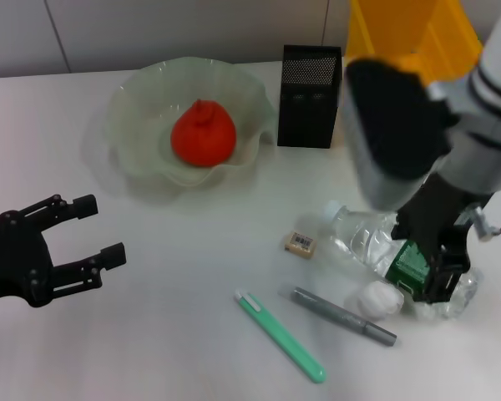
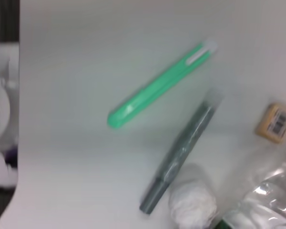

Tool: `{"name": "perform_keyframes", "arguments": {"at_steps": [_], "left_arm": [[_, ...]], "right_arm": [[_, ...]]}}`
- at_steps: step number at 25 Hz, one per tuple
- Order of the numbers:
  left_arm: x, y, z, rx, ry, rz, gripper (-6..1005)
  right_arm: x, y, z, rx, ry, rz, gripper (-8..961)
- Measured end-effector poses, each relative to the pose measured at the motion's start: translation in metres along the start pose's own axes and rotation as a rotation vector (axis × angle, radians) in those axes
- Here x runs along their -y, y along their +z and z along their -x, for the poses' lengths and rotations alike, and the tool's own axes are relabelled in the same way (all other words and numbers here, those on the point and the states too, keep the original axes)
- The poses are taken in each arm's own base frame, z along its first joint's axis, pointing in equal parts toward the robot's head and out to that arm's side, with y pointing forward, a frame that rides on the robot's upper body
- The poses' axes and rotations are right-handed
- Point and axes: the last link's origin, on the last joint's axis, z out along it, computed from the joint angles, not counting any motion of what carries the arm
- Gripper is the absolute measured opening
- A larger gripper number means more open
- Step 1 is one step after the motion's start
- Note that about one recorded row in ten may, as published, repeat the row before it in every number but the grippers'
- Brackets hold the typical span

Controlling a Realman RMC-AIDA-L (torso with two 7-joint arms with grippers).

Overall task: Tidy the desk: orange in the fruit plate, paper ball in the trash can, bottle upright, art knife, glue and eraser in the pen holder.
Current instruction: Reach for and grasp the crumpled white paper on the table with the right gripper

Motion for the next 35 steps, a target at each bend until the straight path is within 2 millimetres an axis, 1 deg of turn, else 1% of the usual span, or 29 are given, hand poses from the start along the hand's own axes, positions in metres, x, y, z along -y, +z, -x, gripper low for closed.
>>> {"name": "perform_keyframes", "arguments": {"at_steps": [4,8,12,16,20,28,35], "left_arm": [[0.001,0.0,0.001,0.003,-0.002,-0.008,846],[0.002,0.0,0.002,0.005,-0.002,-0.017,846],[0.003,-0.002,0.002,0.0,-0.008,-0.028,845],[0.005,-0.005,0.003,-0.008,-0.015,-0.046,845],[0.005,-0.008,0.006,-0.014,-0.037,-0.058,845],[0.004,-0.009,0.009,-0.023,-0.053,-0.068,845],[0.004,-0.009,0.009,-0.026,-0.065,-0.071,845]], "right_arm": [[-0.007,0.009,0.014,-0.055,-0.064,-0.005,824],[-0.018,0.017,0.025,-0.051,-0.124,0.019,824],[-0.021,0.023,0.029,-0.05,-0.151,0.023,824],[-0.024,0.031,0.03,-0.05,-0.172,0.01,824],[-0.024,0.038,0.026,-0.053,-0.183,0.002,824],[-0.02,0.053,0.018,-0.032,-0.192,-0.006,824],[-0.018,0.061,0.012,-0.019,-0.191,-0.011,809]]}}
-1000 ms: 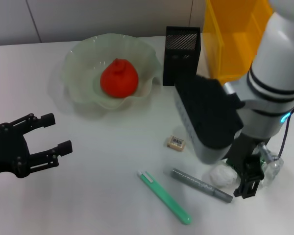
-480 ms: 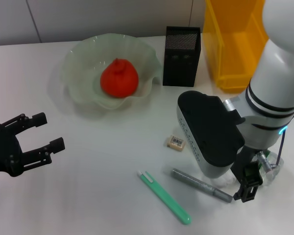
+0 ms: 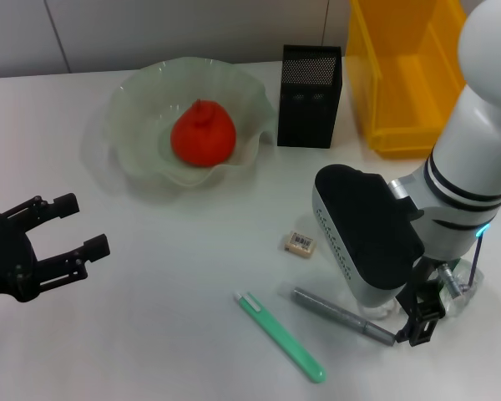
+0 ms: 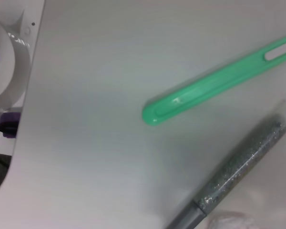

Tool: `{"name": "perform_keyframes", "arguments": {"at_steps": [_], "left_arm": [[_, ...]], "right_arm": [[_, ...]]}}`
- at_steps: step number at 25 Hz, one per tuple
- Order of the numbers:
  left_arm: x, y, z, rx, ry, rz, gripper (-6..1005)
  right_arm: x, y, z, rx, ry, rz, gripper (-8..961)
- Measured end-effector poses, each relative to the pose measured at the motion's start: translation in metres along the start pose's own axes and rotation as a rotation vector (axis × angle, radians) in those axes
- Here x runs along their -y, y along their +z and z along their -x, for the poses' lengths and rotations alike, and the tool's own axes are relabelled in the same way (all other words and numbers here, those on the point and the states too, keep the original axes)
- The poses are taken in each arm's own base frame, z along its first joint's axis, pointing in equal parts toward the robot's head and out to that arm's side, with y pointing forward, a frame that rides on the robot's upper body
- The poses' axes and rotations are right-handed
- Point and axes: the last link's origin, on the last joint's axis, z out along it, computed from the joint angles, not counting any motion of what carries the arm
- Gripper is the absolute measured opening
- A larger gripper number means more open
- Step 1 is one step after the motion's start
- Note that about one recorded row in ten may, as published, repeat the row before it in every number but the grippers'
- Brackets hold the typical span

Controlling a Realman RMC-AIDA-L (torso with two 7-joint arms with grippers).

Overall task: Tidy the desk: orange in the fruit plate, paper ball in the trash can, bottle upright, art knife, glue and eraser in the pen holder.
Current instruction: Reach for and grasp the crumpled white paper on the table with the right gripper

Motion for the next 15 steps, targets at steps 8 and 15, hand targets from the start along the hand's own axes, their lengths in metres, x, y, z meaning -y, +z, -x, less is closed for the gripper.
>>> {"name": "perform_keyframes", "arguments": {"at_steps": [8,15], "left_arm": [[-0.0002,0.0008,-0.0003,-0.005,-0.002,0.0,845],[0.0,0.0013,-0.0012,-0.008,-0.001,0.001,845]], "right_arm": [[0.0037,0.0059,-0.0019,0.008,0.0,-0.019,790],[0.0031,0.0086,-0.0036,0.002,-0.013,-0.009,656]]}}
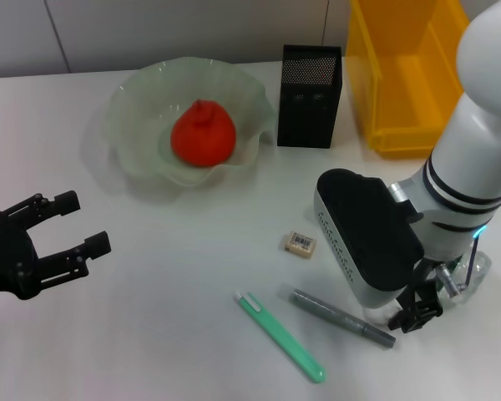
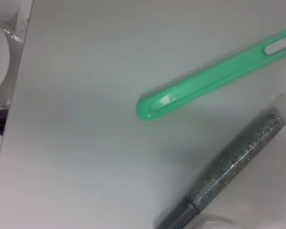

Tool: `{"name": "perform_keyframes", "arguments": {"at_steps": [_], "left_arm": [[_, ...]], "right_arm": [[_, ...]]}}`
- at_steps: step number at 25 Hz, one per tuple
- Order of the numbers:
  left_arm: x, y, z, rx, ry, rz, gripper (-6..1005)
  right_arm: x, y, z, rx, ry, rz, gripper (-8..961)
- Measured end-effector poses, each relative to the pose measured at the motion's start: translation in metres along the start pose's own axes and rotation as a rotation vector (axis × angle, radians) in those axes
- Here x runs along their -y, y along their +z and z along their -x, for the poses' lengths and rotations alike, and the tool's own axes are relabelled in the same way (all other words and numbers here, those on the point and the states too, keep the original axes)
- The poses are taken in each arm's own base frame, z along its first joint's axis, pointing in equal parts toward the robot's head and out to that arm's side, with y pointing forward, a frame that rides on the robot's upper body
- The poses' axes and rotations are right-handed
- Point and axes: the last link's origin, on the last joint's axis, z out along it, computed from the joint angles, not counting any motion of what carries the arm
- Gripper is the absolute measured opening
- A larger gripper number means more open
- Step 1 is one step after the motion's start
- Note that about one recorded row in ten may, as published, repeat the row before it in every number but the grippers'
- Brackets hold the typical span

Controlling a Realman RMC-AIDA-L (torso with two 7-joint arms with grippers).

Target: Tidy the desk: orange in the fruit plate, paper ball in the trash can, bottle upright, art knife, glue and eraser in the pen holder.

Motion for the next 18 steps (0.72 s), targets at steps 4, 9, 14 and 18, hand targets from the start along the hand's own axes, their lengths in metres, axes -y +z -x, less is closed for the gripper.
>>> {"name": "perform_keyframes", "arguments": {"at_steps": [4,9,14,18], "left_arm": [[0.0,0.001,-0.001,-0.001,0.003,0.003,845],[0.001,0.002,-0.002,-0.003,0.008,0.005,845],[0.001,0.003,-0.003,-0.005,0.015,0.008,845],[0.001,0.004,-0.004,-0.007,0.024,0.013,845]], "right_arm": [[0.0,0.0,-0.001,0.002,0.004,-0.001,520],[0.003,-0.01,-0.003,0.022,0.03,-0.017,386],[0.011,-0.047,-0.016,0.087,0.114,-0.091,376],[0.019,-0.077,-0.034,0.113,0.196,-0.202,377]]}}
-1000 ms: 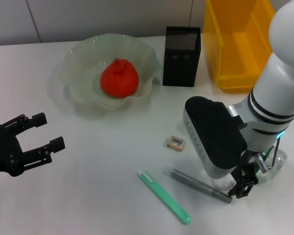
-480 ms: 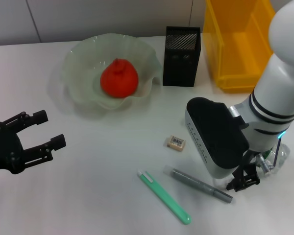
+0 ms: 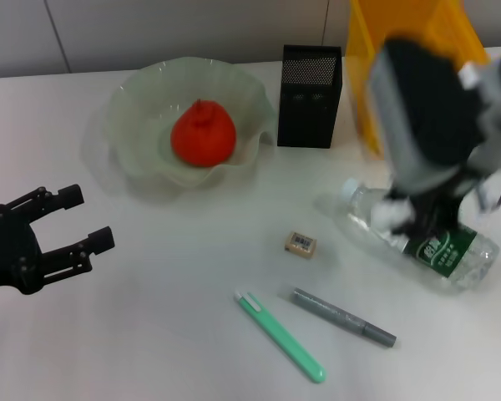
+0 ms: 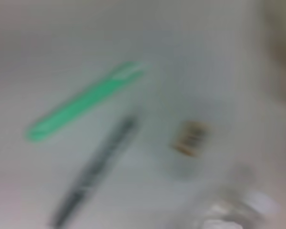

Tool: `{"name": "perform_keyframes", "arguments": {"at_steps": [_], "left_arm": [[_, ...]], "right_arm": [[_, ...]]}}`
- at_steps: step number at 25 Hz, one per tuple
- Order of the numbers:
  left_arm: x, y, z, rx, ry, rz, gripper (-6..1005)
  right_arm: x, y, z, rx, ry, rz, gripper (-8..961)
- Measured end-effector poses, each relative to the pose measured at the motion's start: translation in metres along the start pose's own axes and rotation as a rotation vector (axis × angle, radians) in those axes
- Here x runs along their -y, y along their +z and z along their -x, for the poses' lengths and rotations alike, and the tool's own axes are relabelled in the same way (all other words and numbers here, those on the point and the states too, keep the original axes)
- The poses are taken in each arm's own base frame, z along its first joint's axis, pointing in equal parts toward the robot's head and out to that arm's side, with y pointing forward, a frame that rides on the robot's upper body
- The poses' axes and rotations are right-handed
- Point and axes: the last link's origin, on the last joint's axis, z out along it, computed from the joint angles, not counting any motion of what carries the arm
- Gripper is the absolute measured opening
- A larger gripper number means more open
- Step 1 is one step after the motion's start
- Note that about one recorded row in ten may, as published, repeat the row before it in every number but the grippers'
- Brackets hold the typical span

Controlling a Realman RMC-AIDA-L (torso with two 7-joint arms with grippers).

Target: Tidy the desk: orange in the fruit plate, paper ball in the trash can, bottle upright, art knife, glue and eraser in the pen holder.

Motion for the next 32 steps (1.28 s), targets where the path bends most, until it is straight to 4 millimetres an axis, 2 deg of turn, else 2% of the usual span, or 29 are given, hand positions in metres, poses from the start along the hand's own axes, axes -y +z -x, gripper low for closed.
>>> {"name": "perform_keyframes", "arguments": {"at_steps": [1,3,4,5,6,7,9,12,14,15,16,18,20,23,25,26,29,32], "left_arm": [[0.0,0.0,0.0,0.0,0.006,0.001,845],[0.0,0.001,-0.001,-0.001,0.015,0.002,845],[0.0,0.001,-0.001,-0.001,0.018,0.003,845],[0.0,0.001,-0.001,-0.001,0.021,0.003,844],[0.0,0.001,-0.001,-0.001,0.021,0.003,844],[0.0,0.001,-0.001,-0.001,0.021,0.003,844],[0.001,0.003,-0.003,-0.003,0.035,0.007,844],[0.001,0.004,-0.003,-0.004,0.04,0.009,844],[0.001,0.005,-0.004,-0.006,0.043,0.012,844],[0.001,0.005,-0.004,-0.006,0.043,0.012,844],[0.001,0.006,-0.003,-0.006,0.043,0.013,844],[0.001,0.006,-0.003,-0.007,0.043,0.014,844],[0.001,0.009,-0.004,-0.009,0.045,0.018,844],[0.001,0.01,-0.005,-0.009,0.043,0.021,844],[0.0,0.012,-0.005,-0.008,0.037,0.024,844],[0.0,0.012,-0.005,-0.008,0.034,0.025,844],[-0.001,0.013,-0.005,-0.013,0.023,0.03,844],[-0.002,0.013,-0.003,-0.016,0.012,0.031,844]], "right_arm": [[0.01,-0.016,-0.012,0.005,0.065,-0.078,377],[0.014,-0.023,-0.018,0.008,0.096,-0.107,377],[0.019,-0.031,-0.031,0.014,0.156,-0.155,377],[0.019,-0.031,-0.031,0.014,0.156,-0.155,376],[0.025,-0.036,-0.044,0.025,0.217,-0.203,375],[0.025,-0.036,-0.044,0.025,0.217,-0.203,374],[0.033,-0.039,-0.062,0.047,0.294,-0.28,372],[0.04,-0.04,-0.073,0.062,0.339,-0.338,372],[0.05,-0.04,-0.092,0.096,0.414,-0.434,372],[0.05,-0.04,-0.092,0.096,0.414,-0.434,371],[0.056,-0.038,-0.103,0.13,0.458,-0.487,371],[0.059,-0.036,-0.107,0.155,0.475,-0.507,371],[0.068,-0.024,-0.117,0.288,0.499,-0.534,371],[0.072,-0.02,-0.118,0.317,0.5,-0.535,375],[0.08,-0.007,-0.122,0.348,0.51,-0.534,378],[0.08,-0.007,-0.122,0.348,0.51,-0.534,379],[0.088,0.015,-0.126,0.342,0.527,-0.512,383],[0.091,0.019,-0.127,0.344,0.536,-0.51,387]]}}
